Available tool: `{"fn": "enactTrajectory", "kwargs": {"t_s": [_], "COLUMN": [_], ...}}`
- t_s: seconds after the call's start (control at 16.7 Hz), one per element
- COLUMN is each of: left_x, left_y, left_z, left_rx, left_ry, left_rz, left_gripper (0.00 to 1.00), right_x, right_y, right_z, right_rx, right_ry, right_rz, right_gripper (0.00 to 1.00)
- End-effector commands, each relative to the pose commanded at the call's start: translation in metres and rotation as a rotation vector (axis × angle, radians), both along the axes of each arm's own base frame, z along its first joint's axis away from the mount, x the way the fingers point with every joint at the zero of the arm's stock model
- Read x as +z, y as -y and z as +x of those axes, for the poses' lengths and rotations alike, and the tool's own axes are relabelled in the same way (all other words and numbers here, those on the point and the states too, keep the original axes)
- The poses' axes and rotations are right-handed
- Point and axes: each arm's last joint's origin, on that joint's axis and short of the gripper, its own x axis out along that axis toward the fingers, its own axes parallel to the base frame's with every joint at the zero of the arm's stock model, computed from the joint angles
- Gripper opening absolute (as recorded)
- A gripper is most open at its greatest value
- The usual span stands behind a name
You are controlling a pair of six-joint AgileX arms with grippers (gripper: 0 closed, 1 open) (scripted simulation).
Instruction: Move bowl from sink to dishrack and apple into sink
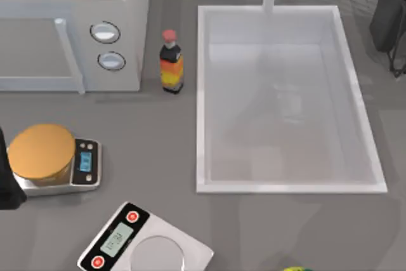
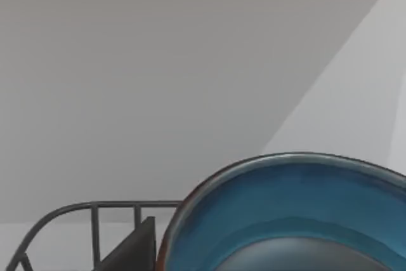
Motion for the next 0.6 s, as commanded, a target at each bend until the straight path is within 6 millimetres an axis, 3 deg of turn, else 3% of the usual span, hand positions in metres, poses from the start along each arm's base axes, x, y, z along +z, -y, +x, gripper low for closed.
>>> {"fn": "enactTrajectory", "kwargs": {"t_s": [0.3,0.6], "left_x": [0.0,0.0], "left_y": [0.0,0.0], "left_z": [0.0,0.0], "left_rx": [0.0,0.0], "left_ry": [0.0,0.0], "left_rz": [0.0,0.0], "left_gripper": [1.0,1.0], "right_x": [0.003,0.034], "right_y": [-0.013,-0.045], "right_z": [-0.016,-0.076], "right_rx": [0.0,0.001], "right_ry": [-0.041,-0.04], "right_rz": [0.009,0.004], "right_gripper": [1.0,1.0]}}
